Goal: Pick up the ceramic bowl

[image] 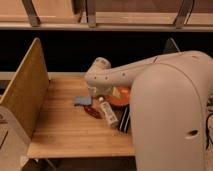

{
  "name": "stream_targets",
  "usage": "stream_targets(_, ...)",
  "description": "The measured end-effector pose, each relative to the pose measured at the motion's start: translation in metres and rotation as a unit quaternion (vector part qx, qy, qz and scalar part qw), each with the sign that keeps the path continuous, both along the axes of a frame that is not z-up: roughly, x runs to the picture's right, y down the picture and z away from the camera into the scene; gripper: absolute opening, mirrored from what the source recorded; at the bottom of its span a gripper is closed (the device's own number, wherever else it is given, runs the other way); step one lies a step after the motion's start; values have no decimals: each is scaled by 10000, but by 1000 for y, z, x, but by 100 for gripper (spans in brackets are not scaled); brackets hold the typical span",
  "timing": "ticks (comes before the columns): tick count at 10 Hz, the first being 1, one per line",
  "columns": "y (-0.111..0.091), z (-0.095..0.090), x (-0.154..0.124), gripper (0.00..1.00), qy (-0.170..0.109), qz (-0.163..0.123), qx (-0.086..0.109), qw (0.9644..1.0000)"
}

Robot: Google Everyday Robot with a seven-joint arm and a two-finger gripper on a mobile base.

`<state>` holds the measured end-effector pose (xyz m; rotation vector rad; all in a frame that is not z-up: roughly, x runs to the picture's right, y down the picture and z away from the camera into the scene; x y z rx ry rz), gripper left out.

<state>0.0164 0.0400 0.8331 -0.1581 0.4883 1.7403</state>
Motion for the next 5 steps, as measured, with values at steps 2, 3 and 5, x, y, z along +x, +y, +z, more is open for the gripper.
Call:
stream_targets(2,-2,23,10,80,83,180,53,9998)
stream_targets(3,-6,33,26,80,197,315,87,9993)
stream_targets(5,-16,55,53,80,327,532,197,9979)
